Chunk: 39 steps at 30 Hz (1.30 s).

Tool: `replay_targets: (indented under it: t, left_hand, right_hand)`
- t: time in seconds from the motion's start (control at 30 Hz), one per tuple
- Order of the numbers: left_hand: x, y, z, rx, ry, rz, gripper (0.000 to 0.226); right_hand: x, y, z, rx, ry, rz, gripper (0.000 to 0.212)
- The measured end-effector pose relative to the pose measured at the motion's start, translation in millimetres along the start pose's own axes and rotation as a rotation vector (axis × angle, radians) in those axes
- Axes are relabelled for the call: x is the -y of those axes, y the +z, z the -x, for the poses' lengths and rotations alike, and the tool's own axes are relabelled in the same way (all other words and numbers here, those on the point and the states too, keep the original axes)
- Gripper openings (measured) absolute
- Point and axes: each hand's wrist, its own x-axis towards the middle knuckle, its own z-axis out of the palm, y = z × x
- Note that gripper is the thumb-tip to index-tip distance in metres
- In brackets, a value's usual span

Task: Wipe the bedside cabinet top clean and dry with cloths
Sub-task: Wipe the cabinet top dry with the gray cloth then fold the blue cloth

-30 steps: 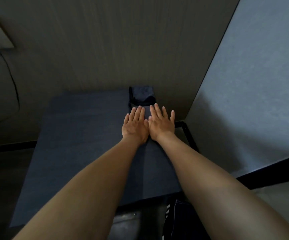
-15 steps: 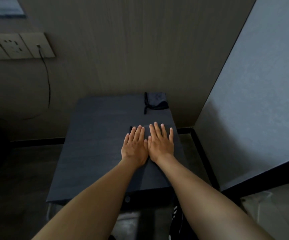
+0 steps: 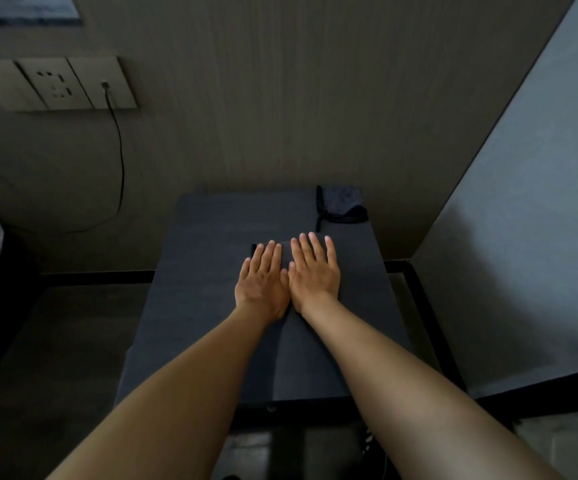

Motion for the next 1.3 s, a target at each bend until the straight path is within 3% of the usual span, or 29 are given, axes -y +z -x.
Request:
replay_targets:
  t: [0.23,0.43,0.53,0.67,0.8,1.03,1.3]
  left_hand:
    - [4.0,-5.1,-48.6,-0.016,0.031,0.001,0.059]
    - [6.7,-10.8,-89.3,-0.035,0.062,0.017,0.059]
    - [6.4,-12.7,-108.9,-0.031,0.064,-0.012,0.067]
    - [7.3,-12.1,-132.8,-0.02,0.104,-0.084,0.091]
    - [6.4,-16.5,-152.8,-0.011,0.104,-0.105,0.096]
    - [3.2,-20.0,-178.9,-0.018,0.121,-0.121,0.098]
    - [-1.8,-18.8,-163.2,-0.066,0.138,-0.14,0.083]
  right_hand:
    - [2.9,-14.4,-46.3,0.018,0.049,0.299,0.059]
    - [-1.8,-18.3,-82.6,0.012,0.062,0.277,0.059]
    - [-3.5,-15.9,-101.3,-0.073,0.024,0.181,0.057]
    - [1.0,-19.9,-121.6,-0.246,-0.16,0.051,0.035]
    - [-3.9,-30.6,-130.9,-0.183,-0.154,-0.132,0.03]
    - [-16.7,-36.9,-146.5,-0.046,-0.07,-0.277,0.041]
    - [-14.5,-27.4,-138.4,-0.076,-0.016,-0.453,0.038]
